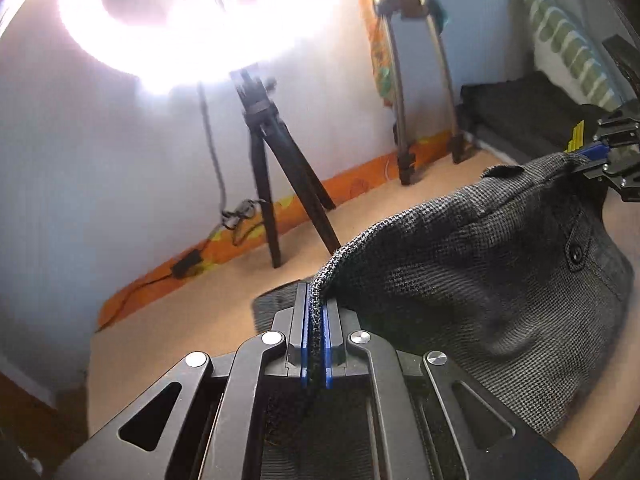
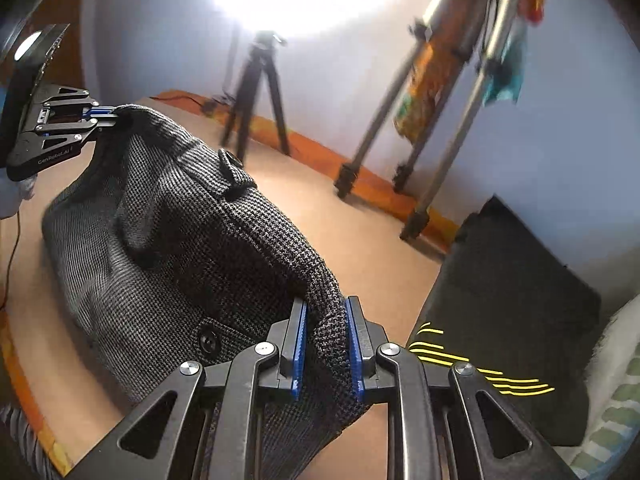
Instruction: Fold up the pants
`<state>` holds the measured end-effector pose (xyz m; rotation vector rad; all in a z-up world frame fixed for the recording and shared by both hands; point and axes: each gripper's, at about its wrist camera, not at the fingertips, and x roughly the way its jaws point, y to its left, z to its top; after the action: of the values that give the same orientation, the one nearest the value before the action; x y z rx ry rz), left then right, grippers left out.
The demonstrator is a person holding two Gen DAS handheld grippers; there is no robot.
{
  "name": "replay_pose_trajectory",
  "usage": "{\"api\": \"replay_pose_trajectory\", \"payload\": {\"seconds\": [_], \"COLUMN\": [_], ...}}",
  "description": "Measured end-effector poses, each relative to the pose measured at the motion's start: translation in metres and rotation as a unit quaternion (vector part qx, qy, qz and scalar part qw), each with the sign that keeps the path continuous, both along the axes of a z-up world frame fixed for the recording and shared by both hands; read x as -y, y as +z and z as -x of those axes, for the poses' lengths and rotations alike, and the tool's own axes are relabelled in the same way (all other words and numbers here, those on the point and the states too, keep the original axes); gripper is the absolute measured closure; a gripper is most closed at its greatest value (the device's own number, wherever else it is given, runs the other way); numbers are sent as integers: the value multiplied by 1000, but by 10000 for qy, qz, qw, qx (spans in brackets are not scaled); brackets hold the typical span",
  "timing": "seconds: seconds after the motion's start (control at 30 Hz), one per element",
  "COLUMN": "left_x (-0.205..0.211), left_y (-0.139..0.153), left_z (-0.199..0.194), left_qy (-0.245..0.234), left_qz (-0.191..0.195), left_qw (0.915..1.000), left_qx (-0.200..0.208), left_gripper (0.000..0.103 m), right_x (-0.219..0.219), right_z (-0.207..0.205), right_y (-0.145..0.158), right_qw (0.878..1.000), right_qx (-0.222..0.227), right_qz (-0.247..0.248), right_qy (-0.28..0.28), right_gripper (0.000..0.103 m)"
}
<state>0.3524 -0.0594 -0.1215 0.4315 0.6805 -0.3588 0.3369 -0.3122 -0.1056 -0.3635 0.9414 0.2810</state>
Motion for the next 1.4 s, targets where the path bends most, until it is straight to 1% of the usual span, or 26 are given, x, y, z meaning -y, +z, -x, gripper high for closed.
{"api": "replay_pose_trajectory", "payload": {"seconds": [0.1, 0.17, 0.27, 0.3, 0.33, 0.37, 0.4, 0.43, 0.53, 0.63, 0.73, 0.8, 0.9, 0.93, 0.97, 1.03, 1.13, 1.2, 1.23, 1.3, 1.4], "left_x": [11, 12, 5, 1, -7, -13, -24, -35, -68, -101, -118, -129, -130, -132, -135, -138, -143, -135, -132, -126, -114], "left_y": [-21, -30, -30, -27, -20, -15, -8, -2, 11, 16, 11, 6, 2, 1, 0, -3, -6, -13, -17, -26, -37], "left_z": [-17, -31, -44, -45, -42, -39, -35, -33, -25, -8, 3, 18, 40, 50, 61, 78, 107, 119, 126, 136, 147], "left_qy": [1, 112, 333, 384, 438, 494, 599, 697, 942, 1164, 1259, 1310, 1260, 1250, 1232, 1205, 1121, 1006, 942, 812, 656], "left_qz": [-198, -140, 69, 139, 210, 220, 232, 268, 455, 451, 468, 496, 612, 650, 719, 840, 915, 941, 954, 1008, 922], "left_qw": [9997, 9995, 9985, 9983, 9983, 9983, 9979, 9972, 9945, 9922, 9909, 9900, 9900, 9898, 9895, 9888, 9890, 9897, 9899, 9893, 9906], "left_qx": [-131, -272, -422, -406, -324, -218, -83, -16, -14, 49, -86, -160, -195, -203, -229, -279, -316, -391, -464, -669, -771], "left_gripper": [99, 98, 85, 77, 69, 65, 58, 55, 55, 55, 54, 54, 54, 54, 54, 54, 54, 54, 54, 54, 55], "right_x": [5, 5, 5, 5, 4, 4, 5, 6, 9, 12, 13, 11, 9, 8, 7, 3, -7, -27, -39, -66, -100], "right_z": [-14, -23, -33, -35, -37, -38, -39, -40, -45, -50, -58, -58, -51, -46, -39, -25, 4, 28, 37, 55, 75], "right_y": [-17, -28, -41, -44, -46, -48, -49, -49, -53, -54, -58, -59, -48, -41, -34, -20, 2, 12, 13, 10, -2], "right_qw": [9998, 9995, 9989, 9988, 9987, 9985, 9984, 9983, 9977, 9970, 9963, 9961, 9963, 9965, 9968, 9973, 9992, 9995, 9991, 9967, 9931], "right_qx": [-156, -250, -377, -390, -399, -410, -425, -437, -454, -424, -472, -463, -404, -300, -195, -13, 76, 55, 15, -178, -315], "right_qz": [52, 87, 98, 116, 135, 167, 166, 159, 103, 49, 66, 173, 119, 162, 220, 317, -46, -316, -394, -522, -544], "right_qy": [-95, -161, -258, -280, -287, -307, -324, -349, -495, -645, -716, -732, -745, -761, -737, -663, -392, -14, 183, 594, 994], "right_gripper": [86, 86, 86, 86, 86, 86, 86, 86, 86, 86, 86, 85, 74, 66, 64, 61, 59, 51, 47, 47, 47]}}
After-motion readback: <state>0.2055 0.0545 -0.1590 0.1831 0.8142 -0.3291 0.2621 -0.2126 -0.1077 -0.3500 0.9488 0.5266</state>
